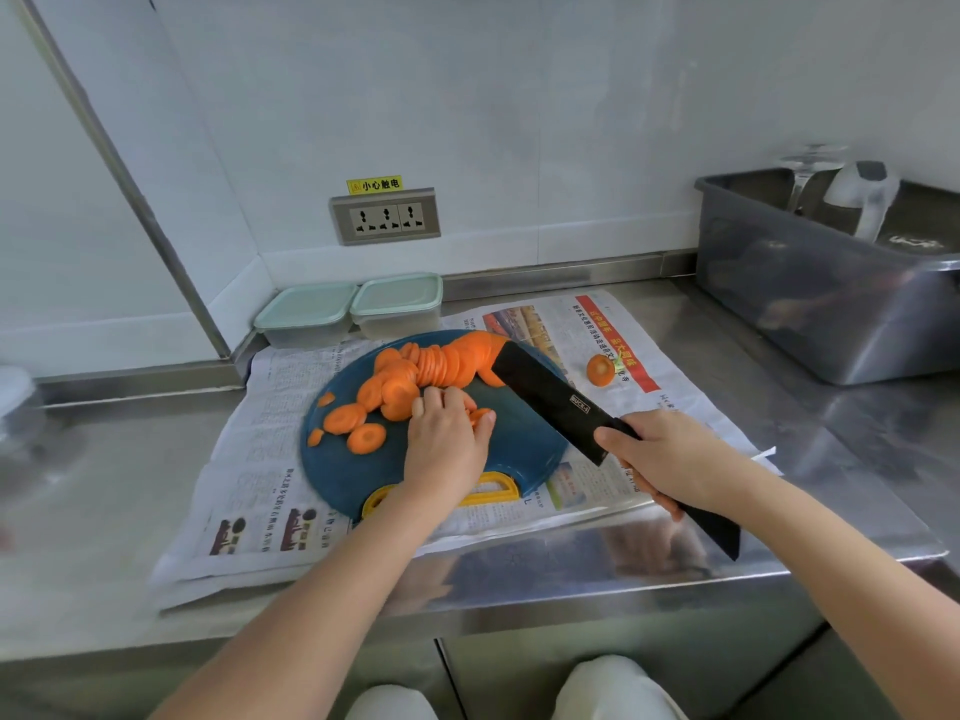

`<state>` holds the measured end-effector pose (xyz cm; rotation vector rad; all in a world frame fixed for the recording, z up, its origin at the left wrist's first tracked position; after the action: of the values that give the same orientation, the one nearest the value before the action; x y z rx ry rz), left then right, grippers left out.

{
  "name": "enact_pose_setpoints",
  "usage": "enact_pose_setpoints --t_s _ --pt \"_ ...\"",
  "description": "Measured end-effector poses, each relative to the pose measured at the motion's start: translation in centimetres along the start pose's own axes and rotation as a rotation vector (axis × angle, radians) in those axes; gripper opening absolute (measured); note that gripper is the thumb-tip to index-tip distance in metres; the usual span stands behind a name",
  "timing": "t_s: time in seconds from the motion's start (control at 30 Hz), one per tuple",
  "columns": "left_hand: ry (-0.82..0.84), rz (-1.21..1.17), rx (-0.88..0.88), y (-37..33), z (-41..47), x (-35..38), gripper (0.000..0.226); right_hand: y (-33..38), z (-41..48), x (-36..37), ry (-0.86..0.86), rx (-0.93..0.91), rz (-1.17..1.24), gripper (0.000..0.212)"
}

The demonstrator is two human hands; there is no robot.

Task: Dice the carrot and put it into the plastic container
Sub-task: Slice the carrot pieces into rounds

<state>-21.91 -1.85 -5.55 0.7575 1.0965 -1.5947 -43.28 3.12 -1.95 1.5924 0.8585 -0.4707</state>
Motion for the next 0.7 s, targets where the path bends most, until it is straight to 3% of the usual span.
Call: enact_pose_setpoints --t_s 0.13,0.33,0.47,0.57,0.7 --pt "0.012 -0.022 -0.043 -0.4 -0.1 0.2 0.039 0.4 -0.7 0.4 0.018 0.034 -0.168 0.034" --pt "0.084 -0.175 -0.024 0.2 -0.4 -0.2 0.067 1.1 -0.8 1.5 -0.016 0.039 -0.235 0.036" --pt "0.129 -0.322 -0.027 1.1 -0.2 -1.4 0.055 2.0 -1.1 1.8 0.01 0.022 -0.227 0.037" --pt "-0.014 -0.122 0.019 3.3 1.7 -3.7 0.031 2.5 -1.3 1.8 0.041 0.023 -0.234 0.035" --pt "0.166 0.115 0.094 5.3 3.8 -4.1 0.027 2.4 -1.1 1.7 0.046 0.041 -0.229 0.033"
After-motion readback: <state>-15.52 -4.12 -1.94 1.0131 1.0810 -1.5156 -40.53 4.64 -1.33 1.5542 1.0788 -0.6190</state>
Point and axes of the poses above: each hand's wrist, its own z-axis towards the middle knuckle, its own x-axis out of the palm, y = z × x, the point moved 5 cm from there along z, towards the middle knuckle, and after that the axes turned 3 degrees about z, right-handed, at the moved point
